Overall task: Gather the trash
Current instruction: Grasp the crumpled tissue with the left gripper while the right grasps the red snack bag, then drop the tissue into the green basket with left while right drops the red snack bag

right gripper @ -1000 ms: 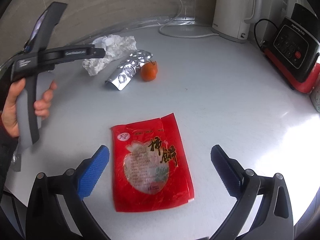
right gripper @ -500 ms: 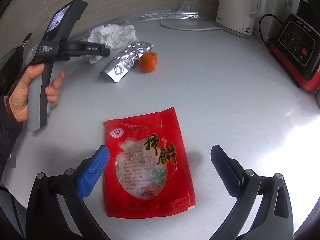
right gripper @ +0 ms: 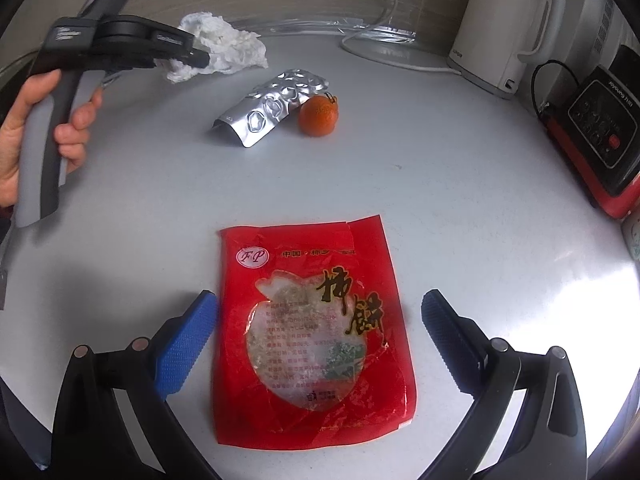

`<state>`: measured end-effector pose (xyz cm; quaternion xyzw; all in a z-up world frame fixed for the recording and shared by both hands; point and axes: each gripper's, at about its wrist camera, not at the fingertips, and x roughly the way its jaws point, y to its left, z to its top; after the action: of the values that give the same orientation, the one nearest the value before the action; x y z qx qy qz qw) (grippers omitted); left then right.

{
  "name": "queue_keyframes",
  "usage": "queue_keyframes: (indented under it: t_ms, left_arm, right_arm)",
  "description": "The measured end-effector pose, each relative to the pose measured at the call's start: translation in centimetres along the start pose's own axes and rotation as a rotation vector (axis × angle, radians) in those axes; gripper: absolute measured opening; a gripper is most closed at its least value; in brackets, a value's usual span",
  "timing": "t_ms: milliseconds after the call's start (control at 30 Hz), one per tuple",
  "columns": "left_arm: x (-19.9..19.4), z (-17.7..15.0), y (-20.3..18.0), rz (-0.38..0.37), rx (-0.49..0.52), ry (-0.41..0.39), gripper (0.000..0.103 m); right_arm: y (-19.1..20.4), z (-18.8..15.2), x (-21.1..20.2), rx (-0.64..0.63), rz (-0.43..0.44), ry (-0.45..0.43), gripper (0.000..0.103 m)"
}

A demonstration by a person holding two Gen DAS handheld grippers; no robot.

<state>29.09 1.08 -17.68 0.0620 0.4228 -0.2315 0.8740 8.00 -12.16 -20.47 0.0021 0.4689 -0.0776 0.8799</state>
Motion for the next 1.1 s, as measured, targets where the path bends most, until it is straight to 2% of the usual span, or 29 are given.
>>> queue_keyframes:
  t_ms: [67, 100, 167, 200, 333, 467, 633, 833, 1100]
  left_arm:
    - [-0.6, -0.1, 0.1, -0.01, 0.001, -0.008, 0.026]
    - [-1.0, -0.3, 0.1, -0.016, 0.003, -0.013, 0.026]
    - [-1.6, -0.4, 0.2, -0.027, 0.002, -0.023, 0.026]
    - [-2.0, -0.5, 0.3, -0.03, 0.003, -0.027, 0.026]
    - [-3.9, -1.0, 0.5, -0.044, 0.001, -0.051, 0.026]
    - [-6.1, -1.5, 0.5, -0.051, 0.002, -0.075, 0.026]
    - [-9.4, -2.6, 0.6, -0.063, -0.011, -0.102, 0.026]
    - [-14.4, -5.0, -0.2, -0.082, -0.011, -0.126, 0.026]
    - [-20.7, -10.6, -5.0, -0.083, 0.044, -0.112, 0.026]
  right_arm:
    - [-0.3, -0.1, 0.1, 0.019, 0.038, 0.007, 0.089]
    - [-0.7, 0.0, 0.0, 0.028, 0.041, 0.003, 0.086]
    - [-0.8, 0.1, -0.2, 0.027, 0.045, 0.001, 0.07]
    - [-0.8, 0.1, -0.3, 0.025, 0.045, 0.0, 0.067]
    - [-0.9, 0.3, -0.5, 0.032, 0.051, -0.002, 0.043]
    - [-1.4, 0.3, -0.9, 0.072, 0.089, -0.007, 0.032]
    - [-2.0, 0.3, -1.9, 0.103, 0.122, -0.019, 0.029]
    - [-2.4, -0.2, -5.4, 0.113, 0.157, -0.06, 0.029]
    - [-2.6, -2.6, -11.3, 0.076, 0.199, -0.089, 0.029]
